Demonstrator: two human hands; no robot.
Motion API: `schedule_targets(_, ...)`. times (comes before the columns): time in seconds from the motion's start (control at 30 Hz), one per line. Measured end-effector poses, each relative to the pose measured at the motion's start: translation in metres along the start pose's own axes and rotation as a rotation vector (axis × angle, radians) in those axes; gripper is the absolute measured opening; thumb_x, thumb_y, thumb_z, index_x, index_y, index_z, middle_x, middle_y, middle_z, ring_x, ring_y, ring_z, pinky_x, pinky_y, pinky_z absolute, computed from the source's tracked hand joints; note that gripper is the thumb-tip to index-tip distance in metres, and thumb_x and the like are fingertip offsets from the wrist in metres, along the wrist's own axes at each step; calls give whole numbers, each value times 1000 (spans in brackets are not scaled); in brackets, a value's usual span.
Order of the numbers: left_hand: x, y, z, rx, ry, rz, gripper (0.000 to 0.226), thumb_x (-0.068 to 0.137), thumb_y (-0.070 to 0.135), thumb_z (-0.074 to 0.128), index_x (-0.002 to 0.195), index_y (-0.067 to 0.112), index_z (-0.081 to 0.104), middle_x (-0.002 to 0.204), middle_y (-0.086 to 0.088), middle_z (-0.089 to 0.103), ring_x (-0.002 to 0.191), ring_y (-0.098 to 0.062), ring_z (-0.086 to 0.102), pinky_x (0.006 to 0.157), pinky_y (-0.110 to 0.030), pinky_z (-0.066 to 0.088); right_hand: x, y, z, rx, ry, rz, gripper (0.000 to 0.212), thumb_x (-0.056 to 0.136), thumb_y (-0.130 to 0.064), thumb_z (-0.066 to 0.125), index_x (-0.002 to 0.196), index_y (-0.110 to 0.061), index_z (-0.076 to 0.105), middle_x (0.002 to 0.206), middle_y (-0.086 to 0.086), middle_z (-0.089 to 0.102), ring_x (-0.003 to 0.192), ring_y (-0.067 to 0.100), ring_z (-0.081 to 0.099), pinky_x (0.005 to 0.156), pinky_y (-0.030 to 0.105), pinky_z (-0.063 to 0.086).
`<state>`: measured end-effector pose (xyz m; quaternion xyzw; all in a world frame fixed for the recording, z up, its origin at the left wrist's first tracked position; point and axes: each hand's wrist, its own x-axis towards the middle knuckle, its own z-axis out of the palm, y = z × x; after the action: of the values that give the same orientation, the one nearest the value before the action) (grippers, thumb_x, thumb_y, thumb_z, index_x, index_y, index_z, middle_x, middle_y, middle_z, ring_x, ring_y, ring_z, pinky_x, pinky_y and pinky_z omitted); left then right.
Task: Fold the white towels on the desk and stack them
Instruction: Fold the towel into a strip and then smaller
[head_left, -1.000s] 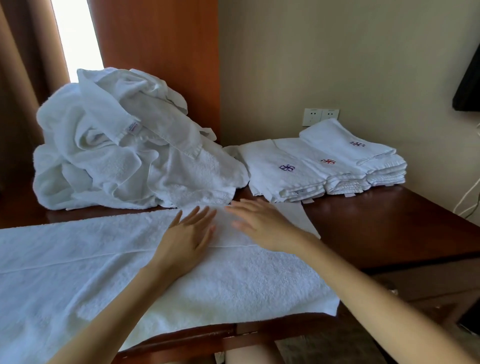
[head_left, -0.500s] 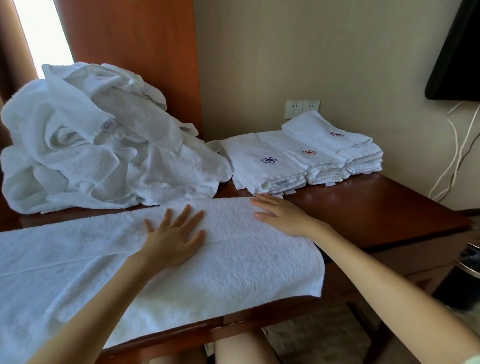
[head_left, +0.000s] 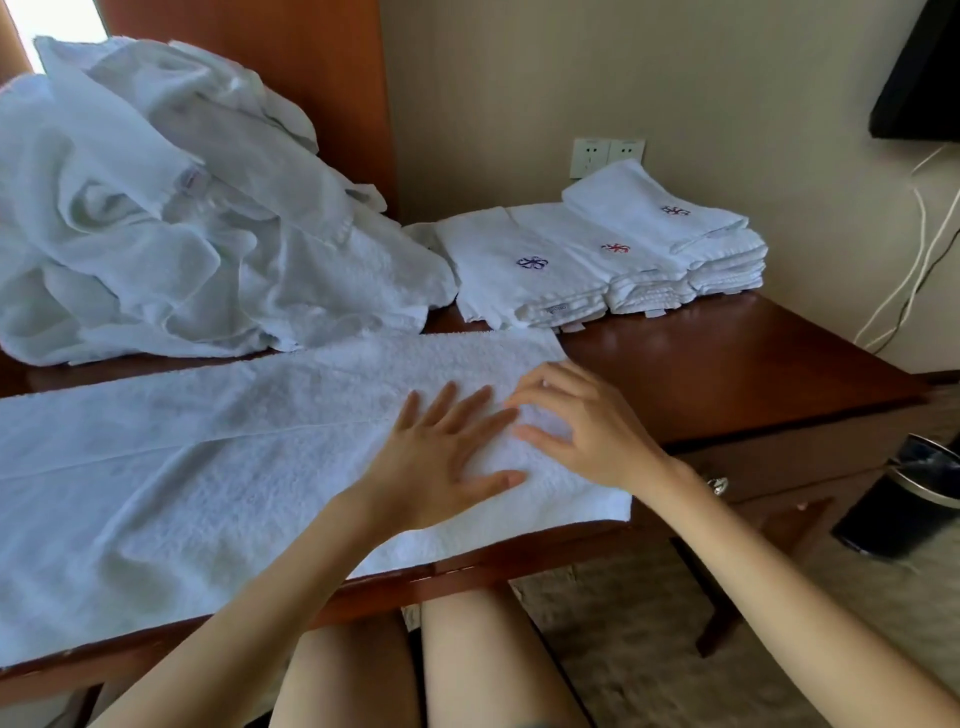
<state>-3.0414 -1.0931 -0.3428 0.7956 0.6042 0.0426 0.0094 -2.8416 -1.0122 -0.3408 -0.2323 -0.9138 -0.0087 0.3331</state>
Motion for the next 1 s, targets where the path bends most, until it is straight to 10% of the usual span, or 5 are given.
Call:
schedule_targets(0.23,-10,-2,-3,-148,111,76,84,75,83,16,150,44,18,161,13,2,148,-10,-9,121,-44,-1,-52,-7,-2,-17,-118,6,58,73,-45,80,120,-15,64,136,-6,57,127,9,52,111,35,37)
schedule_targets(0.37,-24,4,-6,-120,343,210,79,82,76,37,146,30,39,160,0,19,147,-16,16,119,-36,15,-38,0,-8,123,-89,71,22,85,-28,71,101,-12,72,110,-4,70,103,14,67,84,39,55)
schedule_targets(0.53,-41,4,-2,63,514,142,81,77,57,66,145,20,43,126,-6,49,106,-22,51,84,-34,47,6,11,-20,337,-163,435,22,84,-44,60,67,-29,61,62,-13,62,62,1,60,58,27,44)
schedule_targets(0.7,-47,-19,-14,81,557,-28,72,74,33,78,138,15,51,111,-5,60,87,-23,62,65,-34,54,35,37,-14,539,-288,599,22,75,-50,75,89,-34,70,88,-13,68,90,1,61,81,26,43)
schedule_targets(1.0,-14,-46,-29,-117,534,-269,35,89,18,47,119,19,64,97,3,63,67,-16,55,52,-24,31,14,49,-31,895,-509,416,86,68,-34,77,144,-36,37,138,-8,54,130,10,47,103,16,38)
